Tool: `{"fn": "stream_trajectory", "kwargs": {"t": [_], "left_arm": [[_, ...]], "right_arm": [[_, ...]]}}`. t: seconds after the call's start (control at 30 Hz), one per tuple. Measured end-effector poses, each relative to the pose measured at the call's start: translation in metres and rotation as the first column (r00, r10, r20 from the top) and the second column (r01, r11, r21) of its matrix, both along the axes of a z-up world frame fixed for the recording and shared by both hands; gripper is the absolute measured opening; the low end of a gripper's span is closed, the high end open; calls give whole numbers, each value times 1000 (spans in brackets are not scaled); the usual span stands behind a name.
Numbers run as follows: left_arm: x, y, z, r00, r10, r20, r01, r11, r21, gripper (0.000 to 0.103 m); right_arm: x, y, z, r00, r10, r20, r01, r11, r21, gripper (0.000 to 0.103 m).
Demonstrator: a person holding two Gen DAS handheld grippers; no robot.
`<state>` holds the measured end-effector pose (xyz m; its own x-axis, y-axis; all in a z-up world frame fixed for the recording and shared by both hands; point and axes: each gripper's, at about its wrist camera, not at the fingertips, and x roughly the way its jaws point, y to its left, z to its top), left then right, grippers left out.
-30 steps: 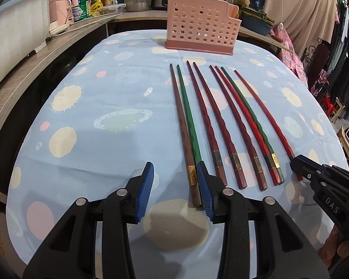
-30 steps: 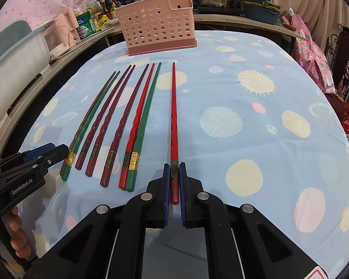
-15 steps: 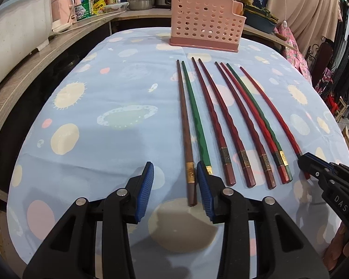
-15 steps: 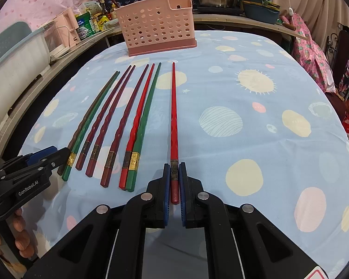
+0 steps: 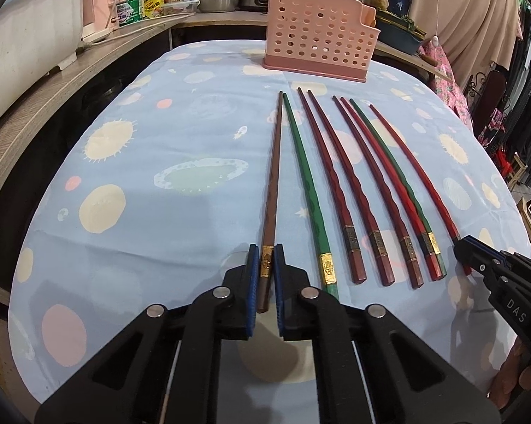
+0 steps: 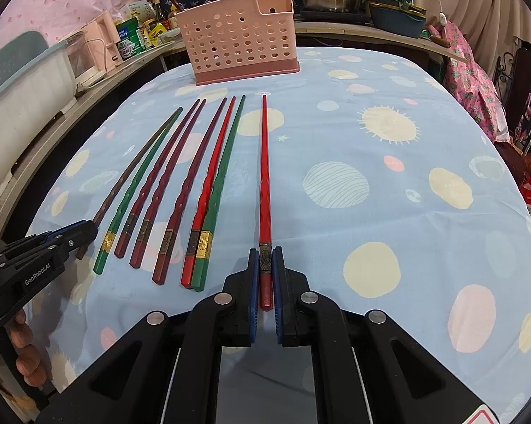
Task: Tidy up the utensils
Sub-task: 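Grasp a red chopstick with the right tool while the left tool grasps a brown chopstick, then lift both chopsticks into the pink basket while both tools open to drop them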
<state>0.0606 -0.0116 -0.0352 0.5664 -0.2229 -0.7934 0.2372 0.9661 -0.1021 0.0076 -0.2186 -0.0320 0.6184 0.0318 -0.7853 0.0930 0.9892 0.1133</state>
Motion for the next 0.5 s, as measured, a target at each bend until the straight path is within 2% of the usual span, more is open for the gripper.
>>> {"fn": "stream_trajectory", "kwargs": {"t": [0.27, 0.5], "left_arm": [[1, 3, 3, 1000, 7, 0, -7, 1000, -3, 7], [1, 9, 25, 999, 19, 28, -18, 999, -30, 7]], "right_arm": [[-2, -3, 3, 1000, -8, 6, 8, 1000, 0, 7], [-3, -12, 21, 999, -23, 41, 22, 999, 23, 7]]}}
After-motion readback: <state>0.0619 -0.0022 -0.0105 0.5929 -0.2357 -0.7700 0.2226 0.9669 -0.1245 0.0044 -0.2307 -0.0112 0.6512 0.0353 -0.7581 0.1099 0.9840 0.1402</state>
